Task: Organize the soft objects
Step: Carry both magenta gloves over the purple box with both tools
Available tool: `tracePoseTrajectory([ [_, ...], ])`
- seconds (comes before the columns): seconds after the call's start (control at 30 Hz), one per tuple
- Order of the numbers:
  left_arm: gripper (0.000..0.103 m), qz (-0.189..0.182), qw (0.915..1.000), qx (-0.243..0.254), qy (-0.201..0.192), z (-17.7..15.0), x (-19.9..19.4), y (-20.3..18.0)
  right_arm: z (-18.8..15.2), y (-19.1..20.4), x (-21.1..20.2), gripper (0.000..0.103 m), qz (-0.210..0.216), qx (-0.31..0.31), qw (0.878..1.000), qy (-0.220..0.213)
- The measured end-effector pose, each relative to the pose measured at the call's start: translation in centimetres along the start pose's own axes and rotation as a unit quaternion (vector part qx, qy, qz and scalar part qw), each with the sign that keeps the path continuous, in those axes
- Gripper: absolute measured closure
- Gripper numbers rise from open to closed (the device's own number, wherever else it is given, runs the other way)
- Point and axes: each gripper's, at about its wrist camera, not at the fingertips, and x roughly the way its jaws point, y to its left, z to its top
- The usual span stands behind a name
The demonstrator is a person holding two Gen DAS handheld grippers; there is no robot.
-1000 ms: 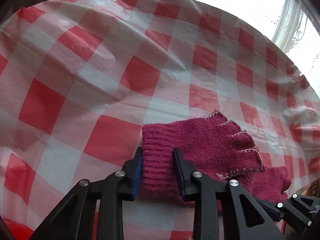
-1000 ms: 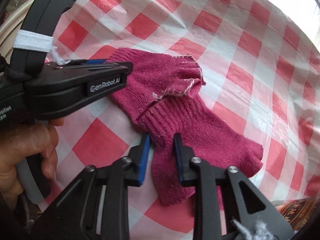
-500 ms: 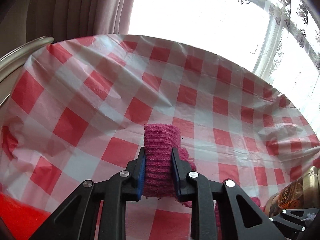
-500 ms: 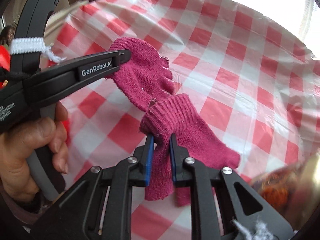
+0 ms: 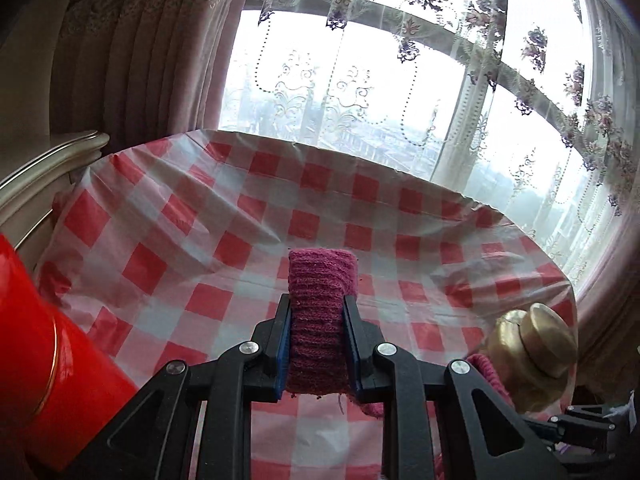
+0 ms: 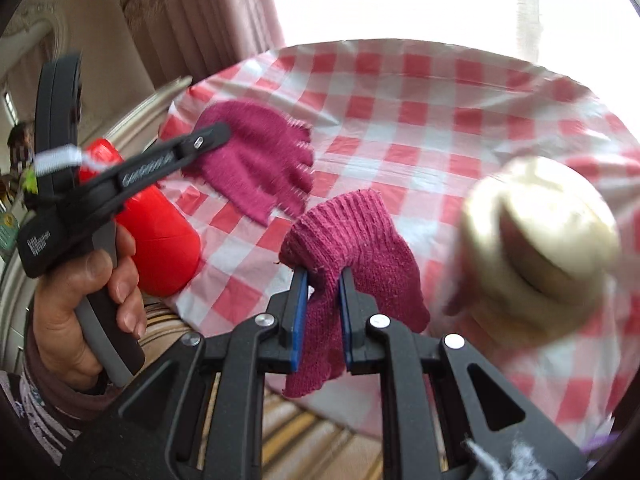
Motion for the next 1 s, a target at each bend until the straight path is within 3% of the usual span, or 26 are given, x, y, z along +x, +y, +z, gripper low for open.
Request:
tracePoseTrajectory([
  [0.33,0.079,-0.084,0.9958,0.033,0.017,-3.4,-6.6,-6.6,-6.8,-5.9,-12.0,0.085,-0.046,0.076,0.994,-0.058],
  [0.53,0.079,-0.175,0.9798,0.075,0.060,-6.3,-8.6,-14.1,-12.3,-10.7,-18.5,0.085,-0.100,0.127,0.984,-0.080],
  [0.77,0.079,-0.277,0.9418,0.114,0.153,-11.7,-9.3,-22.9,-20.5,-15.8,-24.4,0.085,-0.168,0.200,0.962,-0.083],
  [1.0,0.079,-0.346,0.8898,0.150,0.257,-17.9,-9.2,-30.9,-28.1,-19.7,-27.8,0.085,-0.216,0.270,0.936,-0.072],
])
